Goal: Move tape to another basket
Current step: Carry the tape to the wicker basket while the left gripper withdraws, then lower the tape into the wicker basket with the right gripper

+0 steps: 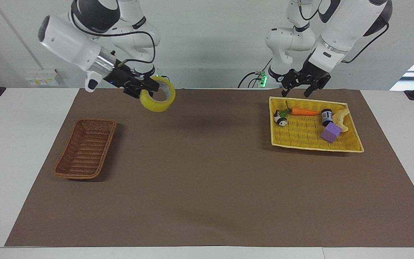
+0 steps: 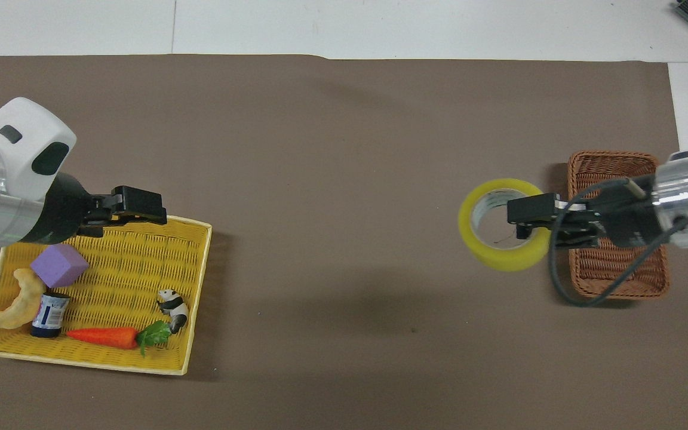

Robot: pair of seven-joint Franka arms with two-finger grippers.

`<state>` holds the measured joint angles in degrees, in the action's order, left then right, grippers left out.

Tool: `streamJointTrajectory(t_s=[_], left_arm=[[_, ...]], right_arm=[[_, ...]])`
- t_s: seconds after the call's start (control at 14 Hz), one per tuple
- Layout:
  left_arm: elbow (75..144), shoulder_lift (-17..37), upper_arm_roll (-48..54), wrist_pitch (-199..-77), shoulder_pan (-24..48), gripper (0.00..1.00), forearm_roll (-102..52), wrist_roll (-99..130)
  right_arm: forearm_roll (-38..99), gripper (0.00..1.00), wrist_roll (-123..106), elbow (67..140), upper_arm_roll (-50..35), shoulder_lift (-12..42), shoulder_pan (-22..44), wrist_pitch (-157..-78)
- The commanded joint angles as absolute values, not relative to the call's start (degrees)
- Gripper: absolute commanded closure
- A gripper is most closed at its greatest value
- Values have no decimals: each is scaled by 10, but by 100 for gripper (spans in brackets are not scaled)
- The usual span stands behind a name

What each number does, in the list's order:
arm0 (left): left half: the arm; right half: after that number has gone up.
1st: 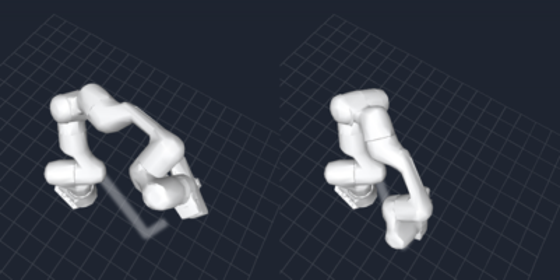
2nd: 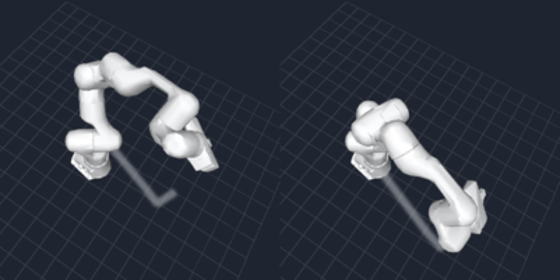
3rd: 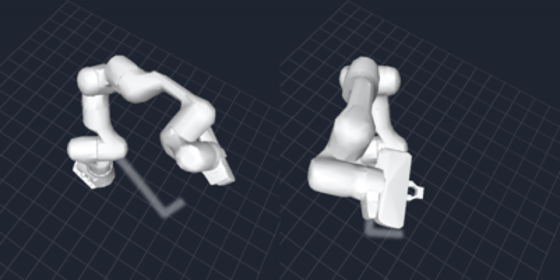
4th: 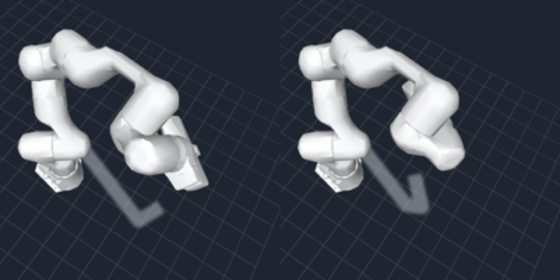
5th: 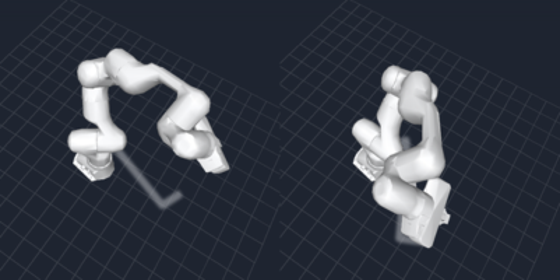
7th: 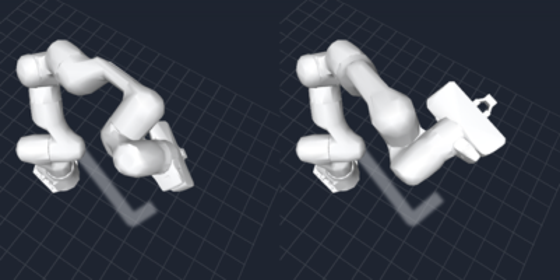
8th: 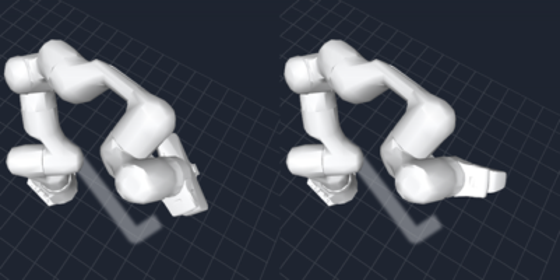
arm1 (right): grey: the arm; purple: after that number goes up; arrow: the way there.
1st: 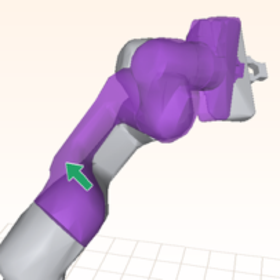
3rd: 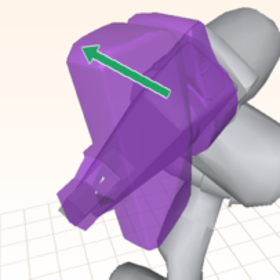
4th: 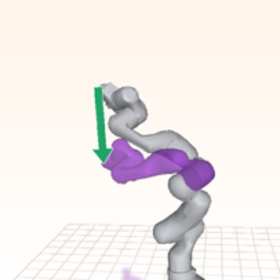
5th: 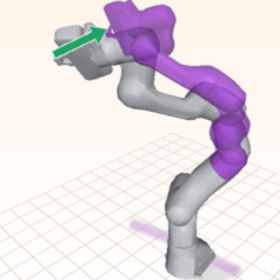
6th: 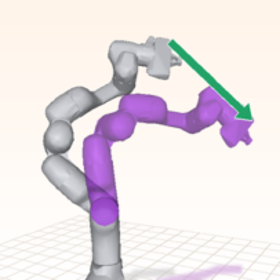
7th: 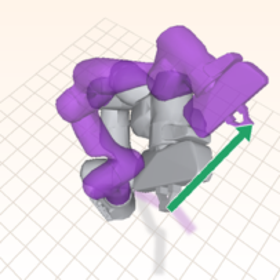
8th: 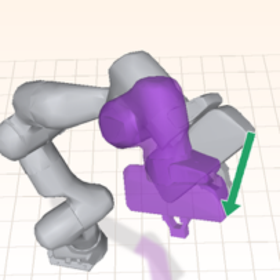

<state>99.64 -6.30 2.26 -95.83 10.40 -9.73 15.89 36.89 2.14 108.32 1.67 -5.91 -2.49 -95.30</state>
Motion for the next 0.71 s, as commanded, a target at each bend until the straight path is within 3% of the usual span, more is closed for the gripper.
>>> streamJointTrajectory(t_s=[0.0,0.36,0.43,0.64], left_arm=[[973,-55,29,-929,68,0,-65,128],[899,-5,29,-860,5,0,-33,73],[870,11,29,-842,-2,0,-33,69],[866,12,29,-843,-5,0,-6,4]], right_arm=[[305,100,-86,1087,8,-62,-99,-942],[280,100,-269,1089,9,15,-205,-994],[270,100,-282,1088,9,25,-213,-1011],[272,100,-299,1083,8,72,-217,-1060]])
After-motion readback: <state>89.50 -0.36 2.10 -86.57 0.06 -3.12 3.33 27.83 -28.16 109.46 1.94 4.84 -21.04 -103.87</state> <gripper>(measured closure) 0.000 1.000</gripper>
